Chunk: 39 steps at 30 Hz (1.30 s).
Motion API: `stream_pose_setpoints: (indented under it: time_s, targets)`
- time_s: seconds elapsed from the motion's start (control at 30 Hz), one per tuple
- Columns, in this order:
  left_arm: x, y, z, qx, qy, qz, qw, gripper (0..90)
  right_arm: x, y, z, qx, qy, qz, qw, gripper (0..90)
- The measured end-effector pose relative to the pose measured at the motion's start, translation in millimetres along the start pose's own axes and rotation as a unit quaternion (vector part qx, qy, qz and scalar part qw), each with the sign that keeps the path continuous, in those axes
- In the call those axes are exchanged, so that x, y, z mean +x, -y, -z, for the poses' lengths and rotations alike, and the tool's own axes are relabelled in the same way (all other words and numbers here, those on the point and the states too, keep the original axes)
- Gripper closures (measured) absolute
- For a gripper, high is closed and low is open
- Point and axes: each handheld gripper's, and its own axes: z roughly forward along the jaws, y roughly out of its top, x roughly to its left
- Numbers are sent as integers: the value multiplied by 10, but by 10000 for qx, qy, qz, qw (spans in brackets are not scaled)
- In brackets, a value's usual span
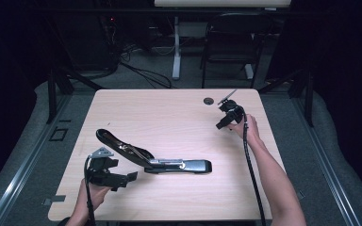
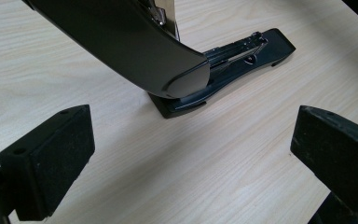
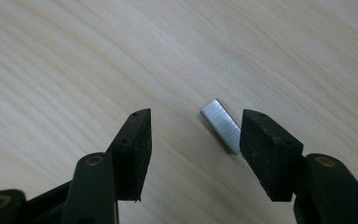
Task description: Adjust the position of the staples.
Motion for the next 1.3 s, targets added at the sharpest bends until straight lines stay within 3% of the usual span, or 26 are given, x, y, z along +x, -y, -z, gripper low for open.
stream_pose_setpoints:
  time_s: [0.03,0.13,0.17,0.23,0.4,0.43,0.63,0.93,1.1,1.3]
  targets:
    - [-1,0,0,11,-5,0,10000,0,4,8,-34,-132,22,-104,9999,440]
    - [-4,1,-2,17,-28,2,10000,0,-21,-6,-60,-73,138,-53,9999,451]
    - [-3,1,-4,22,-28,4,10000,0,-9,-2,-89,-190,128,-157,9996,458]
    - [-3,0,-7,53,-40,-13,10000,0,-27,-13,-116,-29,207,-67,9998,487]
    - [-2,0,-4,68,-43,-28,10000,0,-30,-12,-143,-18,289,-144,9995,533]
    - [-1,1,-2,68,-51,-19,10000,0,-20,-4,-165,-115,285,-235,9993,546]
    - [-4,1,-8,73,-67,-23,9999,0,-6,-16,-148,-22,384,-164,9991,655]
    - [-9,3,-11,101,-72,-40,9999,0,14,-15,-178,87,349,-118,9993,777]
    - [-8,3,-13,103,-73,-46,9999,0,25,5,-183,-11,357,-185,9992,783]
    - [-8,1,-17,125,-84,-59,9999,0,72,50,-50,-48,273,-129,9995,783]
